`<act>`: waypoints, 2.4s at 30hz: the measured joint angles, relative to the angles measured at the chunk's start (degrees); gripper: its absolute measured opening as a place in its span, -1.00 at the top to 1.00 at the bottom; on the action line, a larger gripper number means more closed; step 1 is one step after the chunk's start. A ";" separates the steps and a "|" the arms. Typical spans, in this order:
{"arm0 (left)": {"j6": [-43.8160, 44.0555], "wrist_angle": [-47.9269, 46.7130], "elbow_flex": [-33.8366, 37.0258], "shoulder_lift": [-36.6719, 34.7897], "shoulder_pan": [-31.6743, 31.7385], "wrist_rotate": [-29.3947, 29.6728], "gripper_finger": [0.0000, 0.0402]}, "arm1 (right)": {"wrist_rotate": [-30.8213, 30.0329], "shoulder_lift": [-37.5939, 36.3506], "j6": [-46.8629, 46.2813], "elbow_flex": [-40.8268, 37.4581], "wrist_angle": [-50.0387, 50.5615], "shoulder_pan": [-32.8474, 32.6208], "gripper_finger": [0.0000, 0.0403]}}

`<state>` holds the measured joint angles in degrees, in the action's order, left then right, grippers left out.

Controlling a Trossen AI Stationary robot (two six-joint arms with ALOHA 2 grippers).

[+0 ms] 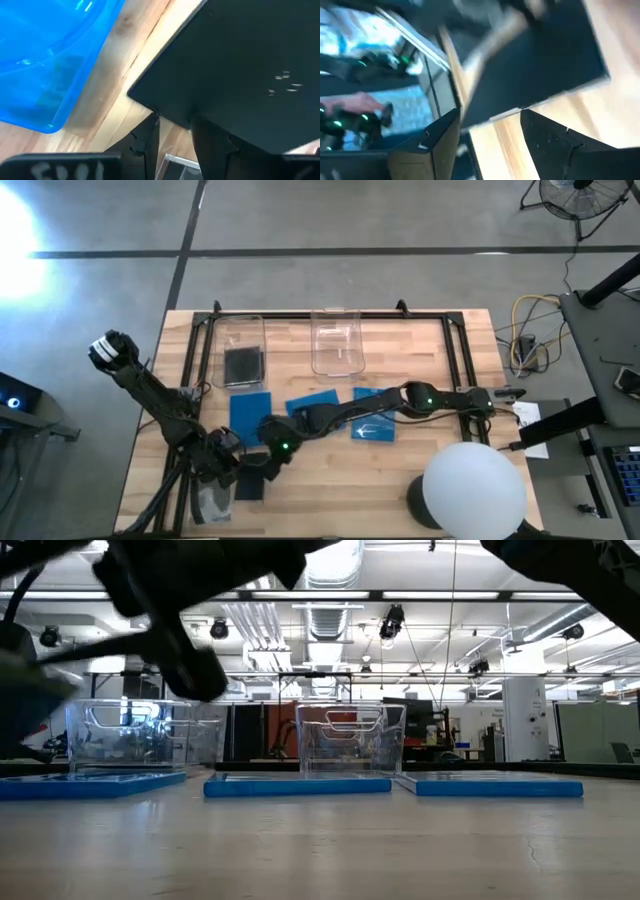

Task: Pick & place jewel cases by type
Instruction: Put the black CD case into the left transparent bin

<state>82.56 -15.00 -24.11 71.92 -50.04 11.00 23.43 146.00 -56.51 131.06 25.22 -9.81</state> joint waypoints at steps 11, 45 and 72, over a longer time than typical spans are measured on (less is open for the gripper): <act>-0.02 0.48 -0.06 -0.69 0.02 0.02 0.53 | -4.25 -0.33 0.29 -0.67 -4.97 0.44 -0.03; -3.09 -8.84 -7.09 -6.56 -0.25 2.80 0.53 | 2.21 -0.81 -7.86 -4.41 -1.45 3.37 0.93; -31.06 -31.54 -47.60 -20.49 -1.57 43.42 0.53 | -11.54 -9.83 -2.21 -3.68 -14.05 23.12 0.93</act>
<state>51.50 -46.54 -71.70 51.43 -51.62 54.42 11.89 136.17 -58.72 127.37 11.18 13.31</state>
